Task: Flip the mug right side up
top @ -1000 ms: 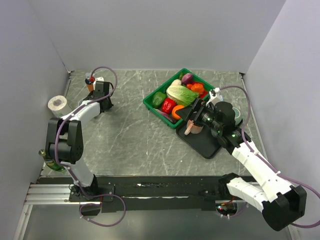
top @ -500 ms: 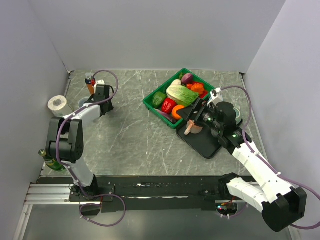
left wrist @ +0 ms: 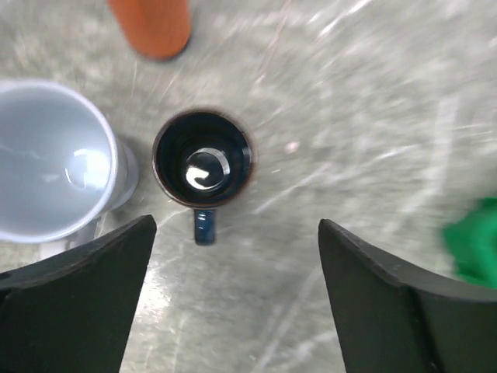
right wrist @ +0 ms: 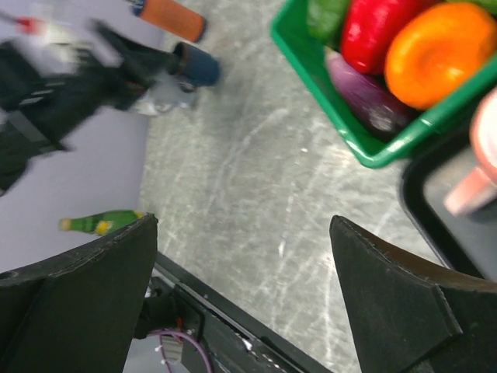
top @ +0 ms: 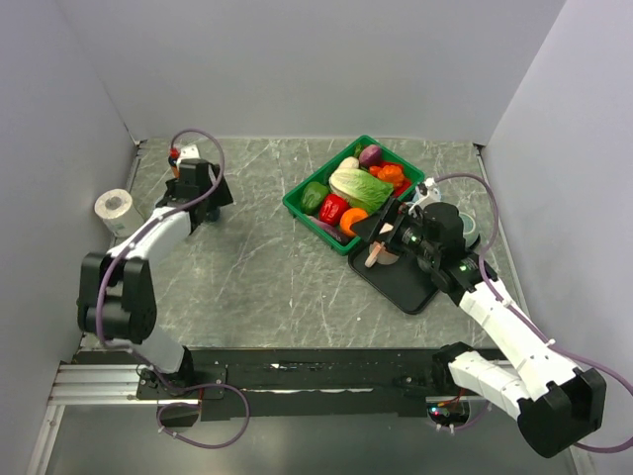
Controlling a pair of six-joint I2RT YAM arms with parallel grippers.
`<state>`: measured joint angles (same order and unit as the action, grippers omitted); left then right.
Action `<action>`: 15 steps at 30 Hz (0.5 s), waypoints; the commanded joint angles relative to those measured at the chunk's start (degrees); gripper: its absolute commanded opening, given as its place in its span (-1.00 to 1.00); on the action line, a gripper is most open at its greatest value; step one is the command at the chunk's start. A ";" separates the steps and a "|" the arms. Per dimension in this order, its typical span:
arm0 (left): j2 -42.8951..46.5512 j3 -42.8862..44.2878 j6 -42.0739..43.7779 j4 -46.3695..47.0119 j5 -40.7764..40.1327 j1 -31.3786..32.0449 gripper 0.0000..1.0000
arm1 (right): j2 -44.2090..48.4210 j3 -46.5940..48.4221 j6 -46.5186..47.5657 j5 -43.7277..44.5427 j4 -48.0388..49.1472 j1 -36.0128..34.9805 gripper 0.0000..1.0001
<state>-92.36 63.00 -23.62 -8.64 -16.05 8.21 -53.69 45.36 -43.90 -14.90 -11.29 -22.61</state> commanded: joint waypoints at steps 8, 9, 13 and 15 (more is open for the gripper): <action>15.98 1.40 0.58 -2.42 18.22 -0.12 0.93 | -3.78 6.14 3.21 20.75 -14.62 0.20 0.98; 16.07 2.38 2.50 -3.13 20.34 -0.12 0.93 | -3.96 6.14 3.21 22.52 -16.03 0.11 0.98; 17.99 5.02 6.82 -5.59 27.73 -0.21 0.93 | -4.49 5.00 3.03 30.00 -16.66 -0.76 0.98; 21.24 2.40 8.58 -3.24 29.76 -0.12 0.93 | -6.15 5.26 3.38 32.64 -16.84 -1.29 0.99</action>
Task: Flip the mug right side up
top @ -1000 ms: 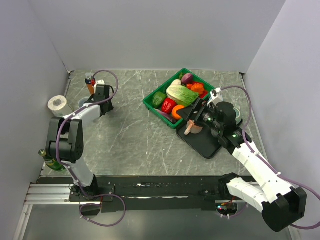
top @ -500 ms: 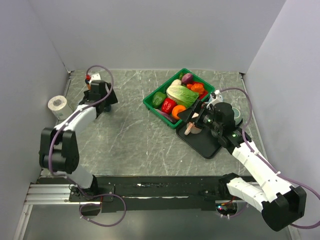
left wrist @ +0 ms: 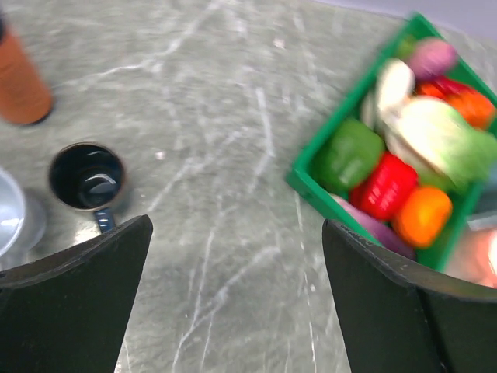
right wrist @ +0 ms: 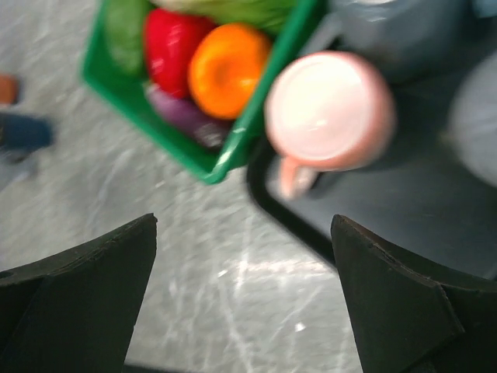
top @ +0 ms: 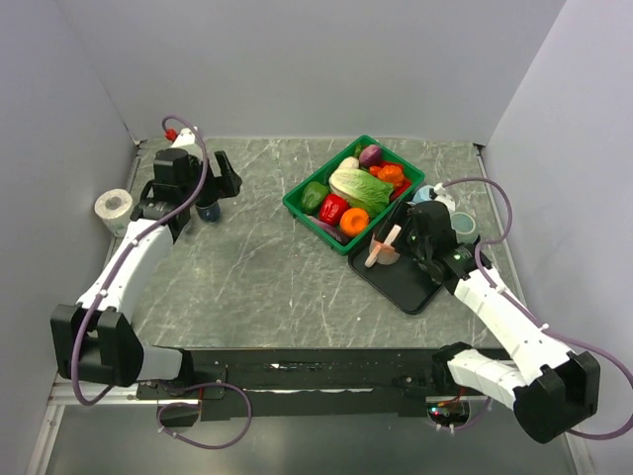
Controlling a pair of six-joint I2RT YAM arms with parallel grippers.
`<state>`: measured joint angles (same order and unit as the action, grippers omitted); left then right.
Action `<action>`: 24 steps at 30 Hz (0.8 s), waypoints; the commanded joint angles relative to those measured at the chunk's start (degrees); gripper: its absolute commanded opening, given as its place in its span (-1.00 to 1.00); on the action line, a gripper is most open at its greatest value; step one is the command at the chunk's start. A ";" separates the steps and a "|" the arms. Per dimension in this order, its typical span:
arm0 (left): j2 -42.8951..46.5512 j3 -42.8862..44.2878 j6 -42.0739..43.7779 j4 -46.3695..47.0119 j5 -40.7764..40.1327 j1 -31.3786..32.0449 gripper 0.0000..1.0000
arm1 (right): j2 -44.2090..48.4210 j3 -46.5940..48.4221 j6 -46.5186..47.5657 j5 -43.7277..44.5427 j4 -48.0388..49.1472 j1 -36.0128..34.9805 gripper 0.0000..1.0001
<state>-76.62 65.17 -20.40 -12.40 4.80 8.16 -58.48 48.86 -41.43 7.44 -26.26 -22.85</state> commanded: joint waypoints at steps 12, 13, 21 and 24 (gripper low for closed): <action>11.32 -6.98 3.44 5.55 12.86 -0.08 0.93 | -19.47 10.90 -3.03 17.34 -7.31 -7.56 0.99; 11.06 -6.81 3.27 5.55 13.22 -0.08 0.93 | -21.05 11.17 -4.87 17.60 -7.66 -7.65 0.99; 10.88 -7.42 1.33 7.30 15.85 -0.08 0.93 | -26.33 12.75 -12.27 20.86 -11.36 -8.18 0.82; 10.53 -7.33 1.16 7.22 16.03 -0.08 0.93 | -28.26 12.93 -13.59 21.30 -11.35 -8.35 0.68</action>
<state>-65.56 57.14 -18.26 -8.23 18.63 8.16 -85.01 59.13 -50.98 25.10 -36.27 -30.94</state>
